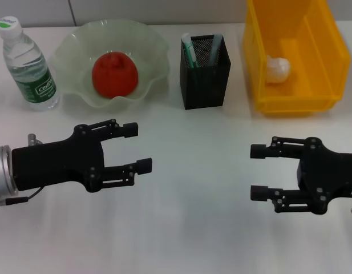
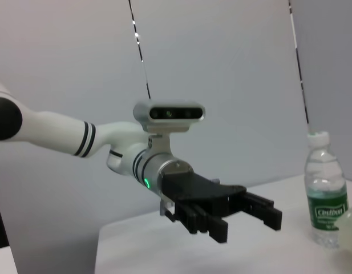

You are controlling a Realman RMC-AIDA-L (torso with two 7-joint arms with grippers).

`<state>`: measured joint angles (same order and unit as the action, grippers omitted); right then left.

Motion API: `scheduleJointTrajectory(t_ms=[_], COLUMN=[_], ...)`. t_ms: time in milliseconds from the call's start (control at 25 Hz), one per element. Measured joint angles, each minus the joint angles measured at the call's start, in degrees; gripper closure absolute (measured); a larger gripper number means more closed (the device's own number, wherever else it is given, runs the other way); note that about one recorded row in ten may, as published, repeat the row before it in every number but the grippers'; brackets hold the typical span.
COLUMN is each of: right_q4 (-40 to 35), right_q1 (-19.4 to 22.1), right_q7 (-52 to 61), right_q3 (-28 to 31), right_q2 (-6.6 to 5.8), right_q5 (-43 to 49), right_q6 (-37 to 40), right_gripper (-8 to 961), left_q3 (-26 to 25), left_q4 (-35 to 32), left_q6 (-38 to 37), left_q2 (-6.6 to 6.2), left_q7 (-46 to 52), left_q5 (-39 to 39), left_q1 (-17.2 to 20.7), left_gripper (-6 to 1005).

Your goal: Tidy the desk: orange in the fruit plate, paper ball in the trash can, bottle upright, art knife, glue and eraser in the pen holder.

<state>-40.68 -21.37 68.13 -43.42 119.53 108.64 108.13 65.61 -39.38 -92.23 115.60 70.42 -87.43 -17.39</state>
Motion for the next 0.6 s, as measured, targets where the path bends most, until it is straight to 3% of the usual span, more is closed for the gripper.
scheduleJointTrajectory(t_ms=[600], right_q4=[2.89], right_q1=[-1.79], right_q7=[-0.02], right_q3=[-3.59], right_q2=[-0.03], right_q5=[-0.06], right_q6=[-4.85], right_gripper=[212], left_q3=[0.63], left_q4=[0.11], left_q6=[-0.88], left_q2=[0.45], left_q7=[-0.64], left_q5=[-4.74], left_q1=[-0.17], left_gripper=[197])
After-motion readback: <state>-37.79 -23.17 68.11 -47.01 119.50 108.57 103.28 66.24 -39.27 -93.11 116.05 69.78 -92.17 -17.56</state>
